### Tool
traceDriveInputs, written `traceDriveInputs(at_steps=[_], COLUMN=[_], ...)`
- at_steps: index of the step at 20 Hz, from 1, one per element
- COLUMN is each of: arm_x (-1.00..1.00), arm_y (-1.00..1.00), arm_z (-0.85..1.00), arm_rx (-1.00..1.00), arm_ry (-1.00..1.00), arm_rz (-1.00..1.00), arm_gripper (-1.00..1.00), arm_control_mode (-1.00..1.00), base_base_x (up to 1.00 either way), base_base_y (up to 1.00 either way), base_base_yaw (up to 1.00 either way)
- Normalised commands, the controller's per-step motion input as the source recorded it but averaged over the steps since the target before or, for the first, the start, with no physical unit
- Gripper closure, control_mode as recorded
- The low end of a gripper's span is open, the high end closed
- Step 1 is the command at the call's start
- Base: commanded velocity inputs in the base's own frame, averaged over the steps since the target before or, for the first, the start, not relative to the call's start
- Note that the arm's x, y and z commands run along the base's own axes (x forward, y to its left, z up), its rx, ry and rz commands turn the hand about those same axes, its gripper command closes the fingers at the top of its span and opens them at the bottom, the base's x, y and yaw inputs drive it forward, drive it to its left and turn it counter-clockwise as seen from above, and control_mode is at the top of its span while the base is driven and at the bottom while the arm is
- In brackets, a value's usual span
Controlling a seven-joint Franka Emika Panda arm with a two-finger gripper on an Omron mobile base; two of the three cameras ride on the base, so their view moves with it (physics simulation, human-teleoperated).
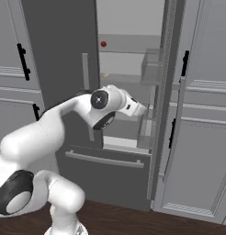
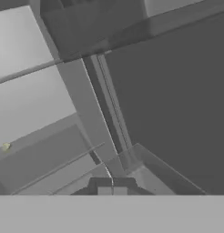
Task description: Take the strawberry from the fridge and place it on top of the pancake, located on the dining counter.
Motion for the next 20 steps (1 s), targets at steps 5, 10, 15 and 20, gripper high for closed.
traceDriveInputs(at_steps=[5,10,15,20], arm_x=[-0.63,-0.45,0.00,0.42], arm_y=[0.74,0.92,0.78,0.62], arm_z=[0.17,0.02,0.15,0.00], arm_rx=[0.04,0.00,-0.07,-0.20], arm_ry=[0.17,0.02,0.14,0.20], arm_rz=[0.27,0.15,0.09,0.01], arm_gripper=[1.00,1.00,-1.00,-1.00], arm_control_mode=[-1.00,-1.00,-1.00,-1.00], base_base_x=[0.00,0.00,0.00,0.00], base_base_y=[0.00,0.00,0.00,0.00], base_base_yaw=[0.00,0.00,0.00,0.00])
